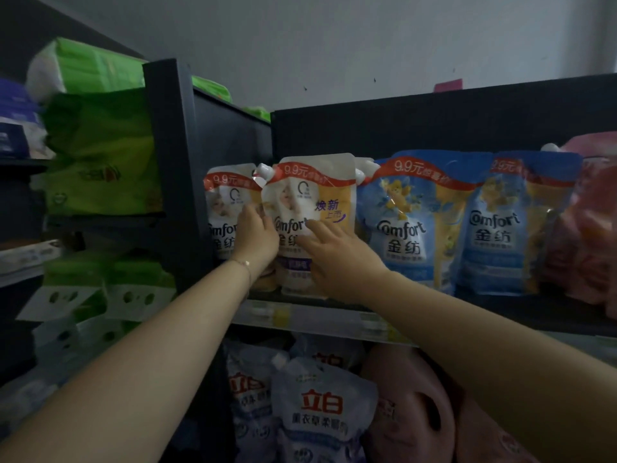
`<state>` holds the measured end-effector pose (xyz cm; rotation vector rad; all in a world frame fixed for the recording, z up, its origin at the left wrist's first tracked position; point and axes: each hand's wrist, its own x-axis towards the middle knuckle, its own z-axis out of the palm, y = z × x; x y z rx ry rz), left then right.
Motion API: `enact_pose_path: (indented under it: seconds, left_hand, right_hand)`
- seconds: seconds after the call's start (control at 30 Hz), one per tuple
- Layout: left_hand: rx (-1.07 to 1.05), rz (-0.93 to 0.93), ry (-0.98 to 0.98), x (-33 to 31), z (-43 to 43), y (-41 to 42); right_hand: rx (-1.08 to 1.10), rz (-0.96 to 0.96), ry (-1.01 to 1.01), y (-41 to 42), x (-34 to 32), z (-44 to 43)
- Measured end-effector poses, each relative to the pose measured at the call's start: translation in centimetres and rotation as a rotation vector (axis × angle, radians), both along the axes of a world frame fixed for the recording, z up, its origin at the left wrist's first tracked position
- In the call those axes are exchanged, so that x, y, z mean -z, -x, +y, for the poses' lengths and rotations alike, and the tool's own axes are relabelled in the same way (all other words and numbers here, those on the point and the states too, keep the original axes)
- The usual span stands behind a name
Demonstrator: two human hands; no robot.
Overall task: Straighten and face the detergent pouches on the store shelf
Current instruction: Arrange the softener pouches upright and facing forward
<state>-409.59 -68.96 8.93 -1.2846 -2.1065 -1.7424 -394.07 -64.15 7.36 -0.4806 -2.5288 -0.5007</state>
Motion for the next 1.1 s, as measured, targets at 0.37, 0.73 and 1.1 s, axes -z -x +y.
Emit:
enact_pose_path:
  seconds: [0.37, 0.73, 1.1]
  left_hand:
    - [0.013, -0.091, -0.035, -0.3, 4.2, 2.9]
    - [0.010, 0.311, 0.053, 0.9, 4.1, 1.9]
    - [-0.222, 0.207, -0.169, 2.4, 1.4, 4.4]
  right_hand:
    - [0.093, -0.030, -0.136, 6.2, 3.4, 4.0]
    - [0.305, -0.056, -0.113, 3.9, 2.6, 3.2]
    - [0.124, -0.217, -0.201, 8.9, 2.9, 0.1]
